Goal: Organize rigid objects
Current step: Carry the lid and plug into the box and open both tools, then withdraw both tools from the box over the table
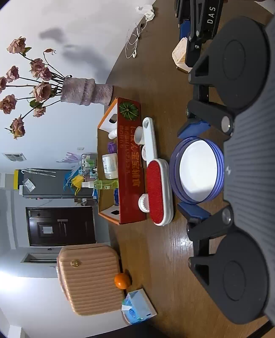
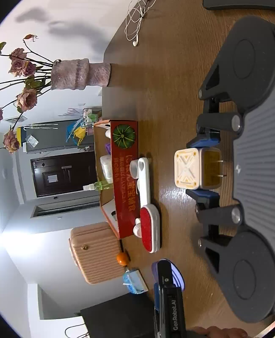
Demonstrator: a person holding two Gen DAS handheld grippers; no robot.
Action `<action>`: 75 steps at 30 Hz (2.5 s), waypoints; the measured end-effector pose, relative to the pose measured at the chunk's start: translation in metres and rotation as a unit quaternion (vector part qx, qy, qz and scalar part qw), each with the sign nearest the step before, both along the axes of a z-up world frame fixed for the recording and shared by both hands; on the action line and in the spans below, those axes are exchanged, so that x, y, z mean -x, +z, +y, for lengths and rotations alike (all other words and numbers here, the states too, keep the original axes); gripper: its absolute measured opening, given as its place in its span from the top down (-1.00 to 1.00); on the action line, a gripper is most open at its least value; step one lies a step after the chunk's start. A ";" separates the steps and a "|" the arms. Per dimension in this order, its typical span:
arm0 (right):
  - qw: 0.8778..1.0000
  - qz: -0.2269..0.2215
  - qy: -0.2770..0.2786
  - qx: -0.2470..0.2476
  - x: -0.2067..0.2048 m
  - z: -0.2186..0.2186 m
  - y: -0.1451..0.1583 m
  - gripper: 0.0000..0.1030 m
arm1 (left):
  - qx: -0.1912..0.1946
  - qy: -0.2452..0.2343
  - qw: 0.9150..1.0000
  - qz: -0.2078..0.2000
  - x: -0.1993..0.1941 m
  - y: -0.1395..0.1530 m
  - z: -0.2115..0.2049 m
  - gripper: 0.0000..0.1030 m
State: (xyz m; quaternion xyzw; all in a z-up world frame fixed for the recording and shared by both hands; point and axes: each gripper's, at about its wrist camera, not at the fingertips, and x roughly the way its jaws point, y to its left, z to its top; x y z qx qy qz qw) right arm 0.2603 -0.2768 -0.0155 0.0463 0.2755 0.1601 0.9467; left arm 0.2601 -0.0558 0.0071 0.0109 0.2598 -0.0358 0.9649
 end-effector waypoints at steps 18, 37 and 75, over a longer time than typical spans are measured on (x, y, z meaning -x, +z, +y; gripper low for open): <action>0.999 -0.028 0.013 -0.030 -0.183 0.011 0.062 0.26 | 0.024 -0.045 0.999 0.019 -0.212 0.053 0.036 -0.30; 0.980 0.057 -0.016 0.188 -0.334 0.069 -0.002 0.26 | 0.011 0.000 0.985 0.172 -0.392 -0.005 0.008 -0.51; 0.993 -0.116 -0.010 0.021 0.018 0.012 0.032 -0.37 | -0.014 0.022 0.999 -0.029 0.056 0.022 0.062 -0.99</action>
